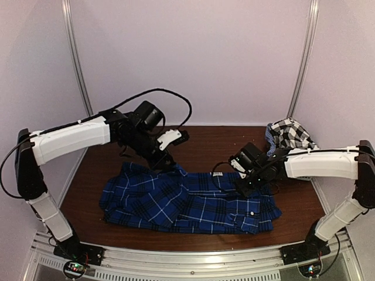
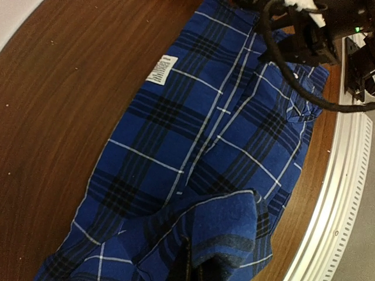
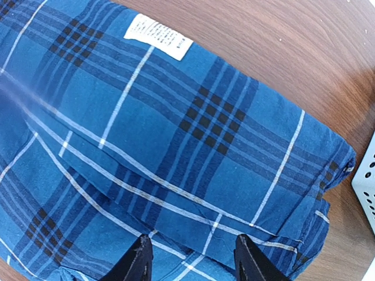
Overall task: Fold and stack the long sleeve shirts
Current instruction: Place the rectangle-folded shirt in the left sleeve, then pick up the sleeve from the rectangle-folded shirt.
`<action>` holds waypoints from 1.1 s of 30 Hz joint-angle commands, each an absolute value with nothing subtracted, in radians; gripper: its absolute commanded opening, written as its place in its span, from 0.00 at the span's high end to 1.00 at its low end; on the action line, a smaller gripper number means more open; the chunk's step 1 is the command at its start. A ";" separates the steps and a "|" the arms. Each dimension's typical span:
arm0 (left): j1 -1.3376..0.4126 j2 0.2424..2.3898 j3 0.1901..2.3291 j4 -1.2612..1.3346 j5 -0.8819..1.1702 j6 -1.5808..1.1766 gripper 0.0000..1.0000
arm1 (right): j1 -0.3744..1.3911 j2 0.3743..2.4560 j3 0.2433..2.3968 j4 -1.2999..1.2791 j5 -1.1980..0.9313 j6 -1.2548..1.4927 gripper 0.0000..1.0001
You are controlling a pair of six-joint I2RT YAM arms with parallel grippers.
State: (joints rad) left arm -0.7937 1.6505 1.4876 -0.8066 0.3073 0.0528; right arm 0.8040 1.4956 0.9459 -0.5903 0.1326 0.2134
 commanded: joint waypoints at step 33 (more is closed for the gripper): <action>-0.813 1.455 1.133 -0.329 -0.039 -0.197 0.07 | 0.764 1.732 1.075 -0.099 -0.281 0.336 0.36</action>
